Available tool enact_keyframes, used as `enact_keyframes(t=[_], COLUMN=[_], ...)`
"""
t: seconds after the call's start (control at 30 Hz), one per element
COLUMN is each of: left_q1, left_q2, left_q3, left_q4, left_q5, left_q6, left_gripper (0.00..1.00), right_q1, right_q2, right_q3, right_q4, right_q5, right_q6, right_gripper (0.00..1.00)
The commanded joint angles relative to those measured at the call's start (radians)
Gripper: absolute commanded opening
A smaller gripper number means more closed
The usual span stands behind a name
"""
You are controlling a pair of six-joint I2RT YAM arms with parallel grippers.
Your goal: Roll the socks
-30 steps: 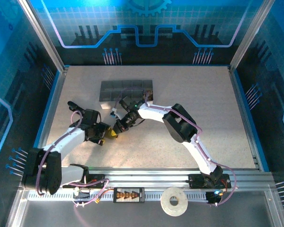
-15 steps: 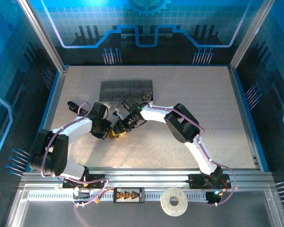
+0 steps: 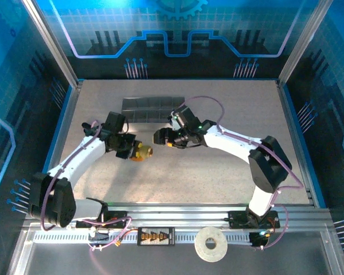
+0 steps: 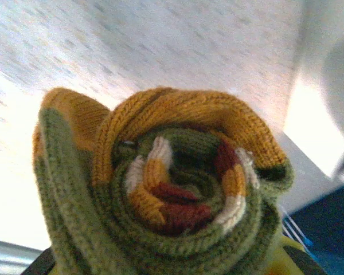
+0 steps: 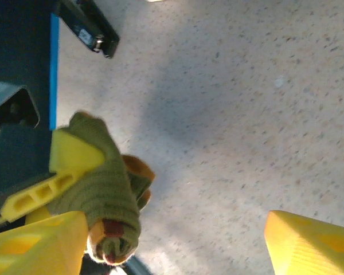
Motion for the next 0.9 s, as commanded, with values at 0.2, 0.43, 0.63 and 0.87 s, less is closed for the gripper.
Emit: enact_keyframes(t=[0.2, 0.43, 0.63, 0.87], left_q1=[-0.007, -0.012, -0.023, -0.022], left_q2=[0.091, 0.118, 0.134, 0.07], left_q3=[0.176, 0.162, 0.198, 0.147], left_q4=[0.084, 0.254, 0.259, 0.281], left_q5=[0.126, 0.136, 0.169, 0.195], left_q6=[-0.174, -0.331, -0.38, -0.436], left_gripper=[0.0, 0.0, 0.0, 0.0], right_q1=[0.057, 0.125, 0.113, 0.044], right_q2=[-0.118, -0.101, -0.046, -0.018], right_q3=[-0.057, -0.187, -0.131, -0.045], right_q4=[0.15, 0.614, 0.67, 0.446], right_q5=[0.087, 0.256, 0.31, 0.171], right_q6=[0.715, 1.128, 1.138, 0.99], right_gripper=[1.0, 1.0, 1.0, 1.0])
